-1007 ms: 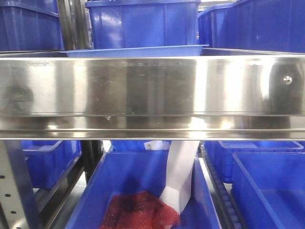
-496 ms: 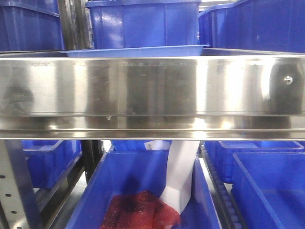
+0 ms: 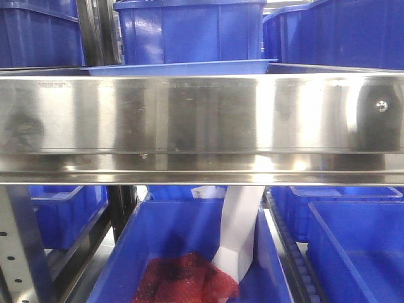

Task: Grab blue tray and place on right shelf
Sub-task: 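Open both grippers and withdraw them from the tray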

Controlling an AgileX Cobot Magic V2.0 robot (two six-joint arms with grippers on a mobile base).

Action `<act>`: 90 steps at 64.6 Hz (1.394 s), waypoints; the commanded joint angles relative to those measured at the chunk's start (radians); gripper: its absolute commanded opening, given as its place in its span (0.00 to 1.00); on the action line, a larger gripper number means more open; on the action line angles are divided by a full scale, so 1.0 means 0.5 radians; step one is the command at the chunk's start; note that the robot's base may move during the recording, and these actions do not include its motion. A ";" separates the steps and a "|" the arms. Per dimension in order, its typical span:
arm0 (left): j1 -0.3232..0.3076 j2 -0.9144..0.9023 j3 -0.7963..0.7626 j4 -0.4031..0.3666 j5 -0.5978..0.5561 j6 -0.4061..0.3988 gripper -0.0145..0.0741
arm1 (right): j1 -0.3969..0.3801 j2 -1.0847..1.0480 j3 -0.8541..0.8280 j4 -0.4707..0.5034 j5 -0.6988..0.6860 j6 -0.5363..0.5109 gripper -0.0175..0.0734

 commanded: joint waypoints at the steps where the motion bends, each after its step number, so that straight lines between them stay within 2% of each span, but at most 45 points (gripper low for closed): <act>1: 0.002 -0.021 0.061 -0.014 -0.164 0.006 0.11 | 0.003 0.010 -0.057 -0.026 -0.177 -0.022 0.25; 7: 0.002 -0.021 0.061 -0.014 -0.164 0.006 0.11 | 0.001 0.010 -0.057 -0.046 -0.175 -0.022 0.25; 13: 0.002 -0.021 0.061 -0.014 -0.164 0.006 0.11 | -0.065 0.008 -0.055 -0.054 -0.154 -0.022 0.25; 18: 0.002 -0.021 0.061 -0.014 -0.164 0.006 0.11 | -0.215 0.007 -0.030 -0.037 -0.167 -0.022 0.25; 31: 0.002 -0.021 0.061 -0.014 -0.164 0.006 0.11 | -0.735 -0.114 0.195 0.042 -0.273 -0.022 0.25; 38: 0.002 -0.021 0.061 -0.014 -0.164 0.006 0.11 | -0.887 -0.310 0.384 0.068 -0.307 -0.067 0.25; 46: 0.002 -0.021 0.061 -0.014 -0.164 0.006 0.11 | -1.005 -0.517 0.565 0.279 -0.311 -0.280 0.25; 59: 0.002 -0.021 0.061 -0.014 -0.164 0.006 0.11 | -1.039 -0.705 0.839 0.292 -0.407 -0.274 0.25; 63: 0.002 -0.021 0.061 -0.014 -0.164 0.006 0.11 | -1.039 -0.707 0.831 0.293 -0.345 -0.264 0.25; 90: 0.002 -0.021 0.061 -0.014 -0.164 0.006 0.11 | -1.039 -0.707 0.831 0.293 -0.406 -0.264 0.25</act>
